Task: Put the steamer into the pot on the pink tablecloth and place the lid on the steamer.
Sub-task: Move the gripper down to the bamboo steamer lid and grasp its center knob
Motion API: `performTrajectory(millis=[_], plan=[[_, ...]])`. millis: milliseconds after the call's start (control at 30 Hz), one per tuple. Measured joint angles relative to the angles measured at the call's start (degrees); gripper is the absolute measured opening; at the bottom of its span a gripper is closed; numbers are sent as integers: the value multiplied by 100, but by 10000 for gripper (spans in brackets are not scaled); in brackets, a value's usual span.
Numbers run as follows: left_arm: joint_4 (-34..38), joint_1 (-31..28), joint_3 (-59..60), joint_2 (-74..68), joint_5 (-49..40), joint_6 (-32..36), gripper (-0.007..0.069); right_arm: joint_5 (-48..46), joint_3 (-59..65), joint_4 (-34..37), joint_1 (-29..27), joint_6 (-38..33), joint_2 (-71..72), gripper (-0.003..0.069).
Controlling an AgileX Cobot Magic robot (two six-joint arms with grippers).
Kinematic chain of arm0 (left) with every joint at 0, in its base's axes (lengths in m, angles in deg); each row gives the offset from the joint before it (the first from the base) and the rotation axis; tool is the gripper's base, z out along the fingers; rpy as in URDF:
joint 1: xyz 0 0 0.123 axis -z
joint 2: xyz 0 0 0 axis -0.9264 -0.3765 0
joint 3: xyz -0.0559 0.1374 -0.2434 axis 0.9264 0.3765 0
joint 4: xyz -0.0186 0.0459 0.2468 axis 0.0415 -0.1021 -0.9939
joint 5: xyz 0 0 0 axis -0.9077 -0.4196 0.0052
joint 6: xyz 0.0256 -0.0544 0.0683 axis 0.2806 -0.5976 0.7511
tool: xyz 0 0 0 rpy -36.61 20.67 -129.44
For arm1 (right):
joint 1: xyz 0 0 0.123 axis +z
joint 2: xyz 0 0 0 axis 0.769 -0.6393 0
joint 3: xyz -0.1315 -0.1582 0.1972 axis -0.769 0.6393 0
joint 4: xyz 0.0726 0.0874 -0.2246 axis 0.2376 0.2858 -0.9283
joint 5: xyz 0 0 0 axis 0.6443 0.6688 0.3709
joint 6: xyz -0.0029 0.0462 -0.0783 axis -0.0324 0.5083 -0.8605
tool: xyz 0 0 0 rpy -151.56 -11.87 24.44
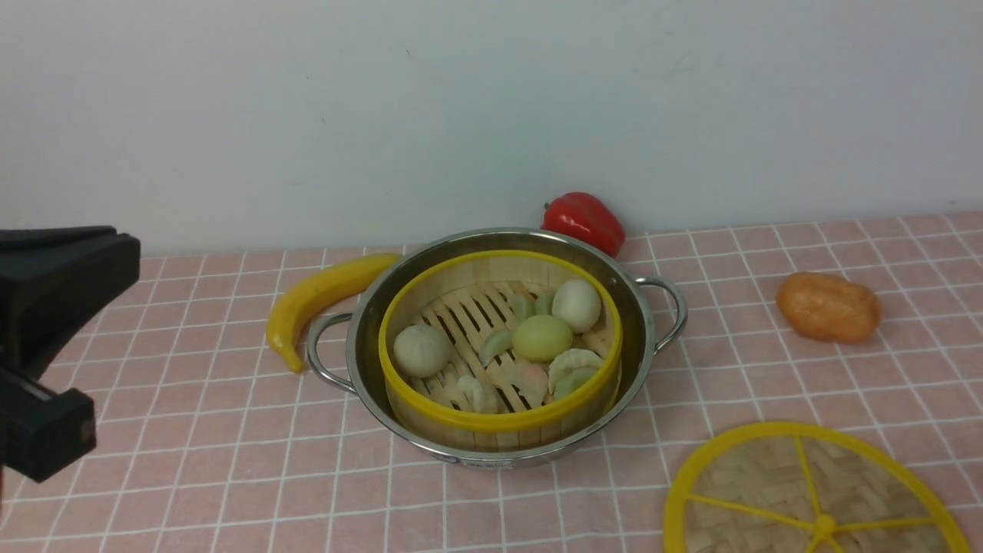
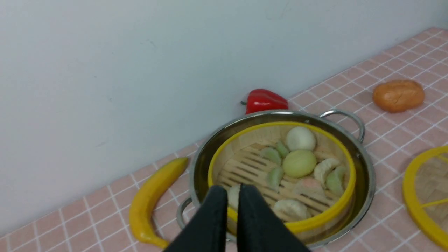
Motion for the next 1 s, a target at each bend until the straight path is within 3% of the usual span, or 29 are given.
performTrajectory(millis=[33, 67, 100, 167, 333, 467, 600, 667, 700, 833, 1000], plan=[[-175, 0, 11, 0, -110, -30, 43, 227, 0, 475, 0, 251, 0, 243], [-210, 0, 11, 0, -138, -30, 43, 262, 0, 475, 0, 299, 0, 243], [-439, 0, 28, 0, -330, -119, 43, 427, 0, 1144, 0, 567, 0, 243], [-746, 0, 48, 0, -571, -384, 43, 367, -19, 1541, 0, 642, 0, 243], [-1797, 0, 47, 0, -662, -1268, 43, -1000, -885, 1630, 0, -322, 11, 243], [-2382, 0, 47, 0, -582, -1735, 43, -1366, -1619, 1625, 0, -966, -164, 243], [-2422, 0, 47, 0, -237, -1943, 43, -2059, -2158, 1625, 0, -1483, -750, 243], [-2449, 0, 47, -6, 57, -1986, 43, -3031, -2622, 1615, 0, -2232, -1569, 243], [-2456, 0, 47, -15, 78, -1986, 43, -3031, -2660, 1615, 0, -2287, -1568, 243], [-2334, 0, 47, -190, 164, -1986, 43, -4444, -3598, 1538, 0, -3236, -3192, 243], [-1933, 0, 49, -263, 463, -1884, 43, -5367, -4354, 1175, 0, -3720, -4609, 243]])
